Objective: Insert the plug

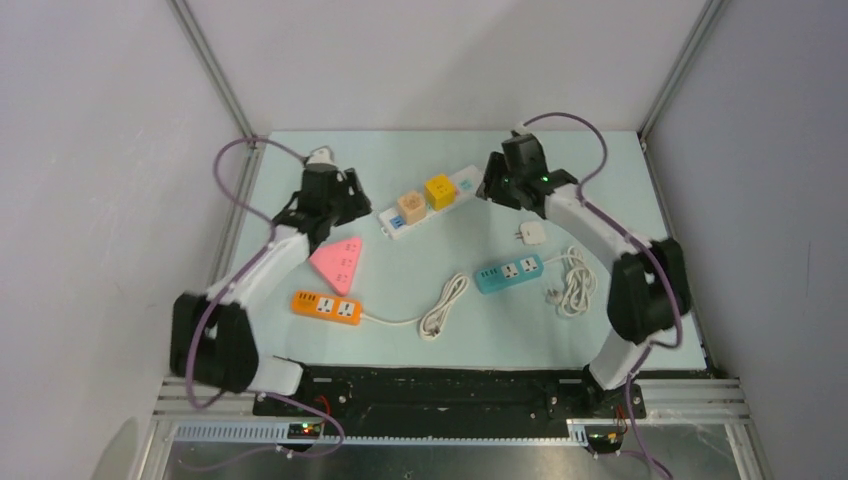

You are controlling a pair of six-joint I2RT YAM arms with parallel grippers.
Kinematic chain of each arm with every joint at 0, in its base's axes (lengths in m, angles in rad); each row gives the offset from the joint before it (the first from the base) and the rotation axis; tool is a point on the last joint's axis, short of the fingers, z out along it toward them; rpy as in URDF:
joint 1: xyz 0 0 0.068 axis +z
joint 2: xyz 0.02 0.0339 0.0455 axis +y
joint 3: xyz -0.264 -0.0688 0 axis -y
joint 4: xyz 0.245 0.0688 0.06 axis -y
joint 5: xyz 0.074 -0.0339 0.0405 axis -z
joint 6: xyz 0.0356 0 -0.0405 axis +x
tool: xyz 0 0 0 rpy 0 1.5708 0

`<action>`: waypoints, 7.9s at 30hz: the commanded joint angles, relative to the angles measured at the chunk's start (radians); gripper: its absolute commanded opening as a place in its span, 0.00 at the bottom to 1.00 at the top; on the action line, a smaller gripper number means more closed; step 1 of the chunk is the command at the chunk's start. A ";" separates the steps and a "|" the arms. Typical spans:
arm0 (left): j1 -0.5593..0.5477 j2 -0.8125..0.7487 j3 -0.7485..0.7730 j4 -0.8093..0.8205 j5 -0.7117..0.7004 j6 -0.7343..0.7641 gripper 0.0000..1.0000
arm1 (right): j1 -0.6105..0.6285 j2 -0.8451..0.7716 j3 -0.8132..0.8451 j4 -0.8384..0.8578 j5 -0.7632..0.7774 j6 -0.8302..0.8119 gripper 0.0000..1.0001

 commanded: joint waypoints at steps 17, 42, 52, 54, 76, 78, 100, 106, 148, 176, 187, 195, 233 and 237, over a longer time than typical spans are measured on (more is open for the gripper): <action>0.235 -0.318 -0.230 -0.086 -0.124 -0.060 0.99 | -0.001 -0.244 -0.262 -0.442 0.077 0.499 1.00; 0.240 -0.418 -0.313 -0.085 -0.142 -0.064 1.00 | -0.001 0.087 -0.104 -0.573 0.095 0.669 0.87; 0.239 -0.416 -0.325 -0.081 -0.125 -0.070 1.00 | -0.011 0.096 -0.104 -0.561 0.075 0.657 0.42; 0.239 -0.420 -0.324 -0.080 -0.116 -0.065 1.00 | -0.007 0.067 -0.104 -0.555 0.103 0.652 0.32; 0.238 -0.410 -0.326 -0.071 -0.108 -0.058 1.00 | -0.044 -0.015 0.253 -0.408 0.128 0.208 0.19; 0.239 -0.411 -0.324 -0.071 -0.106 -0.056 1.00 | -0.045 0.028 0.282 -0.401 0.104 0.176 0.20; 0.239 -0.410 -0.323 -0.071 -0.096 -0.054 1.00 | 0.100 0.355 0.305 -0.513 -0.066 0.540 0.21; 0.239 -0.409 -0.323 -0.071 -0.091 -0.055 1.00 | 0.102 0.343 0.205 -0.555 0.009 0.711 0.21; 0.375 -0.262 -0.322 -0.031 0.146 -0.119 1.00 | 0.105 -0.001 0.164 -0.448 0.183 0.412 0.99; 0.459 -0.086 -0.537 0.394 0.344 -0.334 0.89 | 0.028 -0.153 0.012 -0.298 -0.070 0.351 0.86; 0.456 -0.029 -0.632 0.683 0.489 -0.396 0.85 | 0.024 -0.139 0.012 -0.233 -0.106 0.380 0.85; 0.454 0.050 -0.663 0.854 0.549 -0.428 0.67 | 0.023 -0.122 0.012 -0.193 -0.145 0.376 0.83; 0.453 -0.291 -0.497 0.704 0.698 -0.601 0.00 | 0.145 -0.064 -0.011 0.115 -0.540 0.385 0.99; 0.446 -0.390 -0.487 0.684 0.721 -0.670 0.00 | 0.161 -0.075 -0.014 0.180 -0.597 0.456 1.00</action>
